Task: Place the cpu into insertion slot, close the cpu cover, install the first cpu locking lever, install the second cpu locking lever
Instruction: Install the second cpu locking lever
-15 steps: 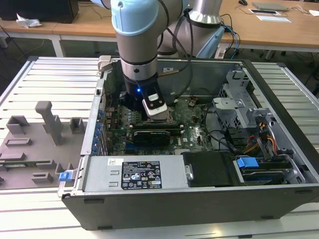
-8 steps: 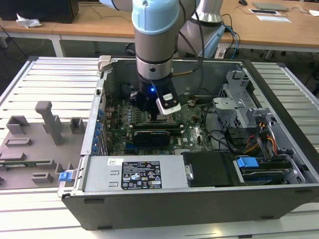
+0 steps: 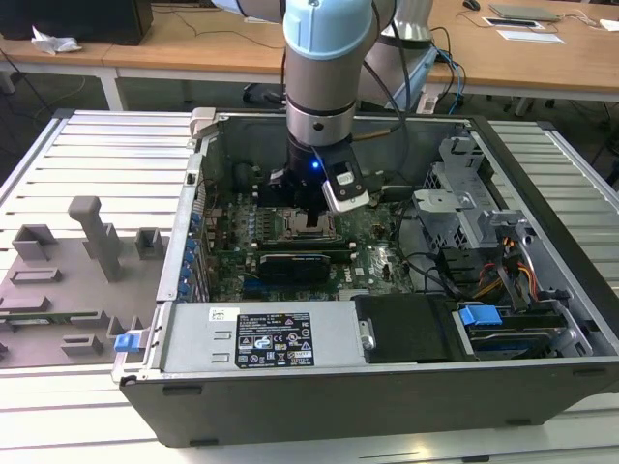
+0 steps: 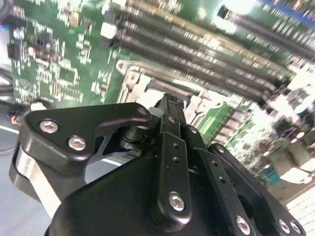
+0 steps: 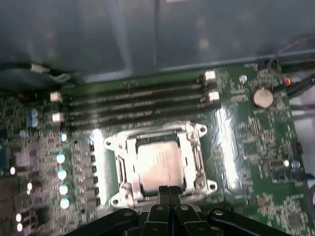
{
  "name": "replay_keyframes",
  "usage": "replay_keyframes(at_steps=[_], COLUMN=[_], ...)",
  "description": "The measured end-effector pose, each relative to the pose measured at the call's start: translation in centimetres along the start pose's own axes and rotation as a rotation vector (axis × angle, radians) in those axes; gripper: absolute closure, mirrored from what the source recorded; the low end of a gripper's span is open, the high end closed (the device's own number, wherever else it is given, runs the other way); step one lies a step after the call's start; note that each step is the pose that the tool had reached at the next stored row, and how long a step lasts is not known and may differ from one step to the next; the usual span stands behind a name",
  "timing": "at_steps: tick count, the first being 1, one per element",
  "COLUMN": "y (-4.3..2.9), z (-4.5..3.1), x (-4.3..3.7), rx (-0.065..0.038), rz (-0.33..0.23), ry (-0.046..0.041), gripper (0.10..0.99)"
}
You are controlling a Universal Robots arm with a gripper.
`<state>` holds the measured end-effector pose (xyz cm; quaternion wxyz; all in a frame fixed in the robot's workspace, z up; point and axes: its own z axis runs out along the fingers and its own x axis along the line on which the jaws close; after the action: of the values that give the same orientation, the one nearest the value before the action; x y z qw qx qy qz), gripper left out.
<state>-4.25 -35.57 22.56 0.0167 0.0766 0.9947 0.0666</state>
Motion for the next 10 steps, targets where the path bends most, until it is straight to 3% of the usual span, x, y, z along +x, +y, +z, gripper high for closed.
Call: replay_keyframes(at_steps=[2, 6, 10], y=[0.6, 0.73, 0.76], z=[0.07, -0.54, -0.58], x=[0.1, 0.08, 0.08], rx=[0.001, 0.008, 0.01], rz=[0.0, 0.0, 0.0], ry=[-0.0001, -0.0012, -0.0015], gripper=[0.98, 0.98, 0.98])
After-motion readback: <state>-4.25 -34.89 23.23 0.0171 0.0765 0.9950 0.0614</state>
